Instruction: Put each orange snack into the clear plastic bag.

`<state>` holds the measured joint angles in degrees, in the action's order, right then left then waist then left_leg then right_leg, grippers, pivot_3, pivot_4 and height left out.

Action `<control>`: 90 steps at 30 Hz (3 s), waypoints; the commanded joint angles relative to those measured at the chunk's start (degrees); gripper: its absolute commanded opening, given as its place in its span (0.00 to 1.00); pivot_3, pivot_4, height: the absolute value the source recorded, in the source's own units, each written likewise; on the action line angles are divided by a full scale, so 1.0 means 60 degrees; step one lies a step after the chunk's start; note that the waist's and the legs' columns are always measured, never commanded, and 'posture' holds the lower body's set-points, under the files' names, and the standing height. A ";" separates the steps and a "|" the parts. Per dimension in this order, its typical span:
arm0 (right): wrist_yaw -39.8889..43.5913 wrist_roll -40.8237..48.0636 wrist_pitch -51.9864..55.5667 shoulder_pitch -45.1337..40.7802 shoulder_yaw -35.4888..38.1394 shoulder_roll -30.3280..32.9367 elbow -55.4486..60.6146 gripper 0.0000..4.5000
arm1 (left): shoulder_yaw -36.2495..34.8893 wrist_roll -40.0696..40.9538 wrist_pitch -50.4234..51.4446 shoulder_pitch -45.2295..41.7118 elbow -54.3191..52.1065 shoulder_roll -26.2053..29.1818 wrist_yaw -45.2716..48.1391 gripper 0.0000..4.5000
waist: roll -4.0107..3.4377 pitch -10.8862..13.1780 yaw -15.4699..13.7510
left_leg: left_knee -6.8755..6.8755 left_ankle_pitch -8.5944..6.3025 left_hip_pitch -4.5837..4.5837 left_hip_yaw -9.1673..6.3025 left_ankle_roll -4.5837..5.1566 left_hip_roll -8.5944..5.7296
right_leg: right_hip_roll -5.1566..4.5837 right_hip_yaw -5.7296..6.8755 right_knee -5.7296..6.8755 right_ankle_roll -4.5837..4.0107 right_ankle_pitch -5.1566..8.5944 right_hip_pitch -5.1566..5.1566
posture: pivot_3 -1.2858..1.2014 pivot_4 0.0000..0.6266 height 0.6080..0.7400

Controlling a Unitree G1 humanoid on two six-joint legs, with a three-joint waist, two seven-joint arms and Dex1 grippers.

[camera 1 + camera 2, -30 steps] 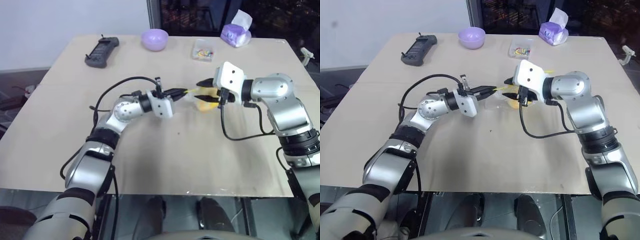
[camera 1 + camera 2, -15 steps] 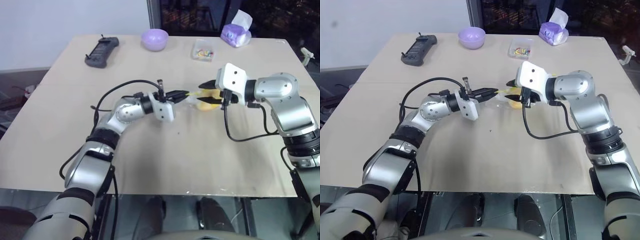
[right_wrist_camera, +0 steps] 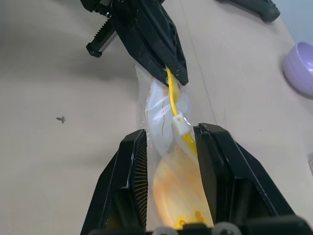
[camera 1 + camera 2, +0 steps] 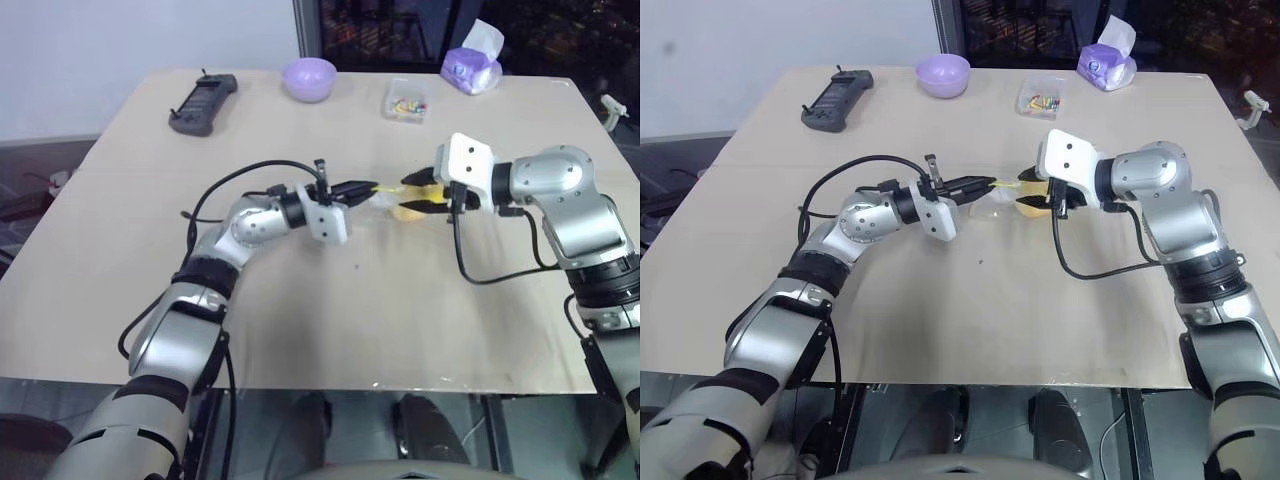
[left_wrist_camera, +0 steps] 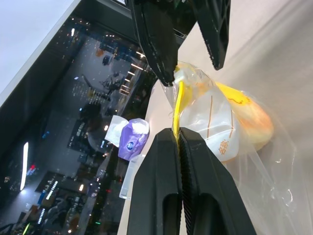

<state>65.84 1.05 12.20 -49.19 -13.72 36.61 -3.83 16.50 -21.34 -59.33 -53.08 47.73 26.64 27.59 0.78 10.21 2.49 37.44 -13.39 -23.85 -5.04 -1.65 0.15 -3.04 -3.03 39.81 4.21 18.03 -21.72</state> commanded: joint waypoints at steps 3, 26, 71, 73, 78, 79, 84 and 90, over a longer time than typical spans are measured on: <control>-0.0115 -0.0060 -0.0257 -0.0343 0.0071 -0.0067 0.0000 0.22 | 0.0029 0.0080 -0.0140 -0.0092 -0.0469 0.0076 -0.0051 0.00 | 0.0000 0.0000 -0.0002 | 0.0000 0.0000 0.0000 0.0000 0.0000 0.0000 | 0.0000 0.0000 0.0000 0.0000 0.0000 0.0000 | 0.52 0.24 1.00; -0.0269 -0.0273 -0.0483 -0.0344 0.0098 -0.0174 -0.0133 0.05 | 0.0104 0.0128 -0.0104 -0.0126 -0.0403 0.0089 -0.0050 0.00 | 0.0000 0.0000 -0.0001 | 0.0000 0.0000 0.0000 0.0000 -0.0001 0.0000 | 0.0000 0.0000 0.0000 0.0000 0.0000 0.0000 | 0.52 0.24 1.00; -0.2317 -0.2890 -0.1070 -0.0463 -0.0156 0.0953 -0.0772 0.05 | 0.0100 -0.2412 0.1770 -0.1290 0.0473 0.0691 -0.4587 0.00 | 0.0000 0.0000 -0.0014 | -0.0002 0.0003 -0.0001 0.0005 -0.0005 -0.0002 | -0.0001 -0.0002 0.0001 0.0000 0.0000 -0.0004 | 0.52 0.24 1.00; -0.2360 -0.2959 -0.1058 -0.0490 -0.0165 0.1059 -0.0903 0.05 | 0.0128 -0.2410 0.1781 -0.1296 0.0494 0.0697 -0.4618 0.00 | 0.0000 0.0000 -0.0015 | -0.0002 0.0003 -0.0001 0.0005 -0.0006 -0.0002 | -0.0001 -0.0002 0.0000 0.0000 0.0000 -0.0004 | 0.52 0.24 1.00; -0.2377 -0.3022 -0.1042 -0.0521 -0.0153 0.1260 -0.1091 0.05 | 0.0157 -0.2392 0.1805 -0.1311 0.0547 0.0693 -0.4643 0.00 | 0.0000 0.0000 -0.0010 | -0.0002 0.0006 -0.0001 0.0005 -0.0010 -0.0002 | -0.0002 -0.0002 0.0000 0.0000 0.0000 -0.0004 | 0.52 0.24 1.00; -0.2392 -0.3020 -0.1042 -0.0527 -0.0145 0.1272 -0.1102 0.05 | 0.0159 -0.2387 0.1807 -0.1313 0.0554 0.0691 -0.4641 0.00 | 0.0000 0.0000 -0.0004 | -0.0002 0.0006 -0.0001 0.0006 -0.0010 -0.0002 | -0.0002 -0.0003 0.0000 0.0000 0.0000 -0.0004 | 0.52 0.24 1.00; -0.2825 -0.3070 -0.1135 -0.0761 -0.0047 0.1127 -0.1260 0.05 | 0.0224 -0.2516 0.1857 -0.1510 0.0757 0.0606 -0.4868 0.00 | 0.0000 0.0000 -0.0004 | -0.0003 0.0005 -0.0001 0.0007 -0.0008 -0.0002 | -0.0002 -0.0004 0.0001 0.0000 0.0000 -0.0005 | 0.52 0.24 1.00; -0.3470 -0.2836 -0.1314 -0.1404 0.0226 0.0916 -0.1596 0.05 | -0.0299 -0.1513 0.1897 -0.1993 0.1082 0.0280 -0.4817 0.00 | 0.0000 0.0001 -0.0014 | -0.0003 0.0005 -0.0003 0.0008 -0.0009 -0.0002 | -0.0003 -0.0004 0.0000 0.0000 0.0000 -0.0007 | 0.52 0.24 1.00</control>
<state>46.33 -16.57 4.62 -55.40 -16.32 41.52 -13.77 17.91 -35.19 -47.50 -63.41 54.58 28.57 -1.83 0.79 10.22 2.40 37.42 -13.33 -23.87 -4.99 -1.75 0.13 -3.07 -3.05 39.80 4.21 18.03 -21.76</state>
